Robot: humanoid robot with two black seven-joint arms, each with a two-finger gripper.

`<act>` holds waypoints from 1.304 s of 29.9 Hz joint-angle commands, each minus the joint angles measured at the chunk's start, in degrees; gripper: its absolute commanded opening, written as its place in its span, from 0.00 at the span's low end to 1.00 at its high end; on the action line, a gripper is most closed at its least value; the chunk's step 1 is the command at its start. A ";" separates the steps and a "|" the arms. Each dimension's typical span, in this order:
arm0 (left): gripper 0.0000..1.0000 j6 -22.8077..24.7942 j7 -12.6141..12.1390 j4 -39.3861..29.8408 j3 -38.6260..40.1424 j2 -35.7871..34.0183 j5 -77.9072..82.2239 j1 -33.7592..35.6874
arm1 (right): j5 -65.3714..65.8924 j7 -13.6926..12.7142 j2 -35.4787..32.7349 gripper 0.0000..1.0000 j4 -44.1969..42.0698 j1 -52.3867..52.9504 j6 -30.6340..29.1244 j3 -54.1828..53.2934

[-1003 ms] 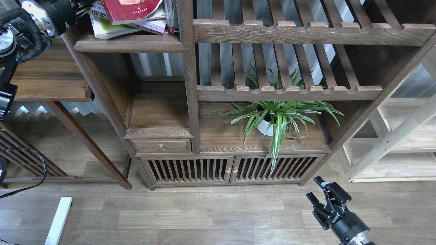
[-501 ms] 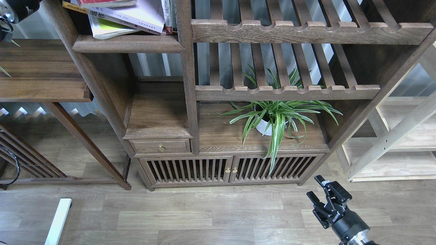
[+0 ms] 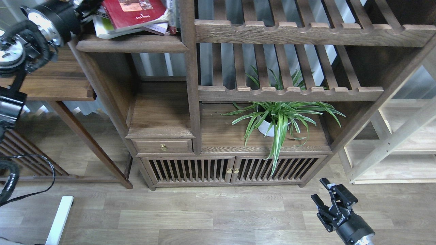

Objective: Organize books on shelf

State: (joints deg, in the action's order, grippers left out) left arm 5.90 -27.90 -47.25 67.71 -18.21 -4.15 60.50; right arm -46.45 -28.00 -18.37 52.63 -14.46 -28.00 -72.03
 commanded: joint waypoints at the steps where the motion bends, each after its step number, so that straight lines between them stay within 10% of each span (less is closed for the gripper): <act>1: 0.22 -0.01 -0.10 -0.73 -0.30 -0.60 0.02 -0.21 | -0.30 0.00 -0.17 0.80 0.02 -0.04 0.00 -0.04; 12: 0.51 -0.19 -0.10 -11.27 -0.29 -9.65 -2.35 -5.39 | -0.22 0.00 -0.26 0.79 0.10 -0.04 0.00 0.05; 30: 0.63 -0.37 -0.10 -35.44 2.86 -26.27 -20.28 -21.82 | 0.92 0.00 -0.52 0.91 0.28 1.45 0.00 0.92; 39: 0.80 17.10 -0.10 -38.09 7.09 -25.04 -22.21 -35.00 | 10.32 0.00 2.81 0.97 1.25 3.47 0.00 1.02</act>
State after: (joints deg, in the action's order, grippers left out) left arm 16.01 -28.01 -85.94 74.62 -43.96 -25.01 29.59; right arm -38.62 -28.01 -16.92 53.83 -12.00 -28.00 -71.00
